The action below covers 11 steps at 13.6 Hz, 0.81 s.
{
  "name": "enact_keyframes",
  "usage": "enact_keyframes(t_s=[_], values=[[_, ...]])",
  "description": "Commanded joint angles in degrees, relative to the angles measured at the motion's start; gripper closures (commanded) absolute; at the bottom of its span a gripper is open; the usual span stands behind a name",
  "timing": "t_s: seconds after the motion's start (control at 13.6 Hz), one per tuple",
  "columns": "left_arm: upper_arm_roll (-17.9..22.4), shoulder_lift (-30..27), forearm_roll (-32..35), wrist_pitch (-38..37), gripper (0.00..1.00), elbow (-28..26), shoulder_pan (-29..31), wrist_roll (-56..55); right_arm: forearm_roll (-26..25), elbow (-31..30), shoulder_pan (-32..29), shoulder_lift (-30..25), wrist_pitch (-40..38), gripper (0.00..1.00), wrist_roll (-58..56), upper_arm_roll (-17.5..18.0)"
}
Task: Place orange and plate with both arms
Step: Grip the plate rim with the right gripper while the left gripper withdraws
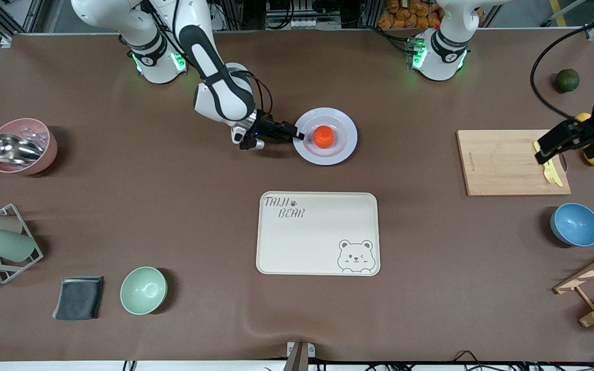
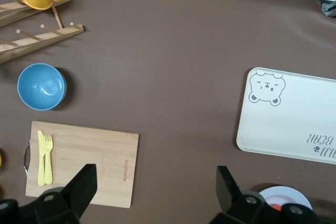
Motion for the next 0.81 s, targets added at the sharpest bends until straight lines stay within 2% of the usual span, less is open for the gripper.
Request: enact_keyframes(t_s=[0.0,0.07,0.15,0.29,0.37,0.74], values=[[7.99,-1.68,-1.57,-1.74,0.00,-1.00,-7.11,1.68,2.64,2.34,1.88,1.39,2.30,0.43,-1.31,-0.50],[8.36,-2.11,-1.48,-2.18,0.00,-1.00,-7.30,1.94,2.72,2.35,2.15,1.39,2.39,0.48,-1.31,-0.50],[8.54,-2.73,-1.48,-2.88,0.00,-1.18,-7.39,2.64,2.81,2.43,2.50,1.39,2.39,0.59,-1.31,-0.50],[8.63,-3.61,-1.39,-4.03,0.00,-1.61,-7.31,3.43,3.16,2.43,2.50,1.39,2.39,0.89,-1.31,-0.50],[8.63,-3.87,-1.39,-4.12,0.00,-2.14,-7.48,4.05,3.16,2.52,2.50,1.48,2.39,1.00,-1.31,-0.50],[9.51,-5.54,-0.95,-4.56,0.00,-2.32,-7.75,4.14,3.95,3.75,1.62,0.95,2.30,1.00,-0.34,-0.50]])
